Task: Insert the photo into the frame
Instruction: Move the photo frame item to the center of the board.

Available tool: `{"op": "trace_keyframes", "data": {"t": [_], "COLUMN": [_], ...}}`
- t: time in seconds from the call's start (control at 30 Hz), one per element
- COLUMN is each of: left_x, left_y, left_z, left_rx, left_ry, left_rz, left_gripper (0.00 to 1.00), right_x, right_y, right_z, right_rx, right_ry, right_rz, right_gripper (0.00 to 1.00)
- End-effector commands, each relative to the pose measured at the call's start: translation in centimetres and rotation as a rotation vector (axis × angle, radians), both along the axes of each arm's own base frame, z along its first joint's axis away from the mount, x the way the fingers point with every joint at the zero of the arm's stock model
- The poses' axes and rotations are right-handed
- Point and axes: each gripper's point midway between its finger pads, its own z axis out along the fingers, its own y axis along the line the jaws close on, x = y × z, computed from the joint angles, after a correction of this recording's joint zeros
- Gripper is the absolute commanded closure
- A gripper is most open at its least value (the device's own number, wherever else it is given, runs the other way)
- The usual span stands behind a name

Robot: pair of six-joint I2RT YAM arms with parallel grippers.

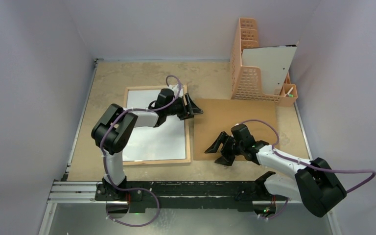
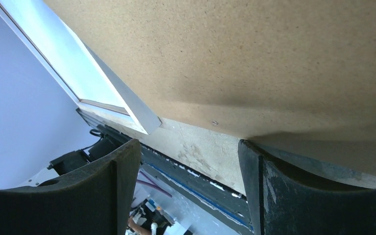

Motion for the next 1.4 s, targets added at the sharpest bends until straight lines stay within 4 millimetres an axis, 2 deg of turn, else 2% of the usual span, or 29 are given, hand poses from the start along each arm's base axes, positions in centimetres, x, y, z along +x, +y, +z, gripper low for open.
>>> {"op": "trace_keyframes", "data": {"t": [0.0, 0.23, 0.43, 0.5, 0.73, 0.87, 1.03, 1.2, 1.37], "left_x": [-1.5, -2.4, -2.7, -2.7, -2.1, -1.5, -1.0, 0.2, 0.1], "left_y": [-1.6, -1.9, -2.2, -2.3, -2.1, -1.6, -0.9, 1.1, 4.3], "left_z": [4.6, 5.3, 5.5, 5.5, 6.0, 6.0, 5.9, 5.8, 5.2], "left_rx": [-0.169, -0.199, -0.223, -0.228, -0.212, -0.164, -0.087, -0.002, 0.069], "left_ry": [-0.056, -0.099, -0.135, -0.148, -0.182, -0.182, -0.161, -0.144, -0.077], "left_rz": [-0.103, -0.174, -0.215, -0.223, -0.220, -0.217, -0.215, -0.205, -0.196], "left_gripper": [0.44, 0.62, 0.93, 1.00, 1.00, 1.00, 1.00, 1.00, 1.00], "right_x": [0.6, 0.7, 0.9, 0.9, 1.8, 2.6, 2.3, 1.6, 3.1], "right_y": [-2.2, -2.1, -2.1, -2.1, -2.3, -2.1, -2.8, -3.8, -5.1], "right_z": [-2.3, -2.1, -1.6, -1.4, 0.2, 2.5, 5.0, 6.5, 8.8], "right_rx": [-0.122, -0.115, -0.111, -0.109, -0.106, -0.100, -0.128, -0.174, -0.289], "right_ry": [-0.025, -0.035, -0.053, -0.061, -0.142, -0.248, -0.316, -0.321, -0.367], "right_rz": [-0.051, -0.051, -0.056, -0.058, -0.061, -0.016, 0.020, 0.039, 0.040], "right_gripper": [0.24, 0.24, 0.24, 0.24, 0.24, 0.23, 0.23, 0.18, 0.17]}}
